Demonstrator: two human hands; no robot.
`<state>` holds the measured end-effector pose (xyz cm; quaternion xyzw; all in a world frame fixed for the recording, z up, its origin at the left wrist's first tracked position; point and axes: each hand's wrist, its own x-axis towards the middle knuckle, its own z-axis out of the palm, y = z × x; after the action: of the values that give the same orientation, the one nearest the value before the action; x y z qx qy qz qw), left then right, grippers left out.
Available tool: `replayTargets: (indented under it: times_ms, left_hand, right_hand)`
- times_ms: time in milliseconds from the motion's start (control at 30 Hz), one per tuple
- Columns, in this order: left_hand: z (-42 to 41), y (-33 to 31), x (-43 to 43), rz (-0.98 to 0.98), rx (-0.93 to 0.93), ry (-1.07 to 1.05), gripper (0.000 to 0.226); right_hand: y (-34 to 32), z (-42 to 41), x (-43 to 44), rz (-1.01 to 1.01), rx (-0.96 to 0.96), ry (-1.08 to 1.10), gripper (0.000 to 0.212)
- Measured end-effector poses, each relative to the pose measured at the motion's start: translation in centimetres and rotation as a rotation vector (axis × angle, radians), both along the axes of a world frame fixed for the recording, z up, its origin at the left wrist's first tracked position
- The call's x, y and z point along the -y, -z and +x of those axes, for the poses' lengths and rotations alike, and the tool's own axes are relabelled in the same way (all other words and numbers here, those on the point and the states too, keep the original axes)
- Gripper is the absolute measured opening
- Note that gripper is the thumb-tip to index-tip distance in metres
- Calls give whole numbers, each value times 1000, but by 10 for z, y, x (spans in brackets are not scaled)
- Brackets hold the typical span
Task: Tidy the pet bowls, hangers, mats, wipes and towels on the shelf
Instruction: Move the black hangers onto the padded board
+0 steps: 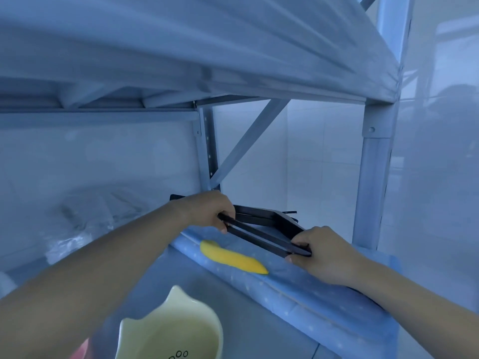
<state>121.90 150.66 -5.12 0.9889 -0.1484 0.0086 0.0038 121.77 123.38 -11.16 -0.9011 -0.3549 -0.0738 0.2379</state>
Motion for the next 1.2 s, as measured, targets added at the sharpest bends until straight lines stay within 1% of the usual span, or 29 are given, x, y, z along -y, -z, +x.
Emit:
replayTargets:
  times_ms: [67,167,200,267,367,500,567,667,800,900,967,1033,1100,1200]
  left_hand:
    - [7,2,-3,69,-33,-6,11]
    - [9,16,-9,197,-95,-23,11]
    - [8,20,-13,199,-88,-27,12]
    - [5,24,-20,160,-54,-27,13]
    - [0,25,-24,147,-43,-30,16]
    - [-2,27,-16,65,-47,-12,24]
    - [-4,26,-9,6,-62,0,27]
    - [-7,23,1,-85,-75,17,31]
    - [-15,21,15,-204,-37,45,26]
    - [-23,25,34,-282,8,60,24]
    - [-27,31,48,-295,8,74,26]
    - [-28,39,59,-256,11,94,28]
    - [-29,44,65,-221,45,90,30]
    - [-32,48,69,-215,89,44,31]
  right_hand:
    - [0,-2,-11,-12,-19,12,44]
    - [0,-7,-25,-68,-28,-37,44]
    - [-1,-9,-26,-54,-22,-64,37]
    - [-3,-9,-22,8,-33,-63,8]
    - [-7,-1,-8,96,-37,4,23]
    - [-10,8,7,68,-67,83,26]
    - [-7,9,10,57,-102,111,26]
    - [-4,10,15,102,-121,113,20]
    - [-8,15,31,153,-146,131,20]
    - [-10,22,43,153,-185,117,18]
    - [-7,28,45,156,-249,88,18]
    - [-1,32,43,133,-299,49,25]
    - [3,34,41,102,-294,14,31]
    - [5,40,40,119,-310,-36,33]
